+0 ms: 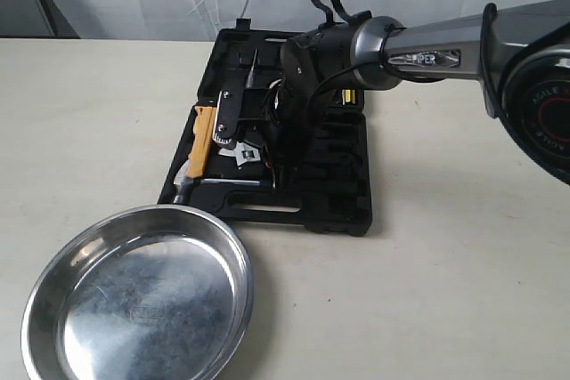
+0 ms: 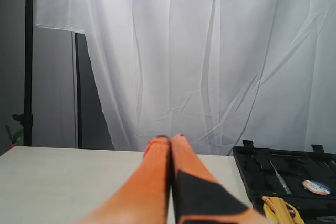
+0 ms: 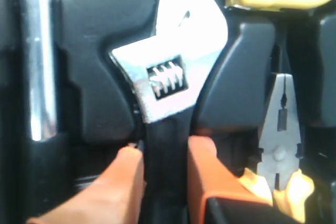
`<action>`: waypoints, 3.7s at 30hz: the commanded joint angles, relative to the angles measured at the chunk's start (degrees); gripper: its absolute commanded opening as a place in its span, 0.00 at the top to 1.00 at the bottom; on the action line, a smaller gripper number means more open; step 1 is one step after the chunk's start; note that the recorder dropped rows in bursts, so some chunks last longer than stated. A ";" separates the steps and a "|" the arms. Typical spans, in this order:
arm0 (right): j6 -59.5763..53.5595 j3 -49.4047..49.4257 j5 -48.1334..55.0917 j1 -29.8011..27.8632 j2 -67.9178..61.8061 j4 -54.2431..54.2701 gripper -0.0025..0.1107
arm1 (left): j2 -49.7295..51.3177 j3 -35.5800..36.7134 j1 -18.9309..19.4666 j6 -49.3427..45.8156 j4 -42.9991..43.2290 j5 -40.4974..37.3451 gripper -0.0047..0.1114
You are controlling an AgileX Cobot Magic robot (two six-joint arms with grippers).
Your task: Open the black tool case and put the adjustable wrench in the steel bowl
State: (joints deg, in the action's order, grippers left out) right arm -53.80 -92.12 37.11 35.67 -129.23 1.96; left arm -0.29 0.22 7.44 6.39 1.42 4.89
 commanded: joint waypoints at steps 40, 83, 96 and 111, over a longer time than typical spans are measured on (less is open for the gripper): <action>2.89 0.40 7.60 13.53 10.84 9.66 0.98 | 0.29 -0.22 -0.20 0.05 0.23 0.31 0.96; 17.53 8.10 2.22 5.29 26.97 25.54 0.98 | 0.29 -0.22 -0.20 0.05 0.23 0.31 0.96; 22.95 41.41 -15.33 1.49 63.32 25.76 0.98 | 0.29 -0.22 -0.20 0.05 0.23 0.31 0.96; 23.05 43.32 -10.78 1.24 73.09 24.06 0.98 | 0.29 -0.22 -0.20 0.05 0.23 0.31 0.96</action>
State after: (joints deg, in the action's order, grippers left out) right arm -30.82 -49.11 28.83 37.49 -57.92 27.47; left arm -0.29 0.22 7.44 6.39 1.42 4.89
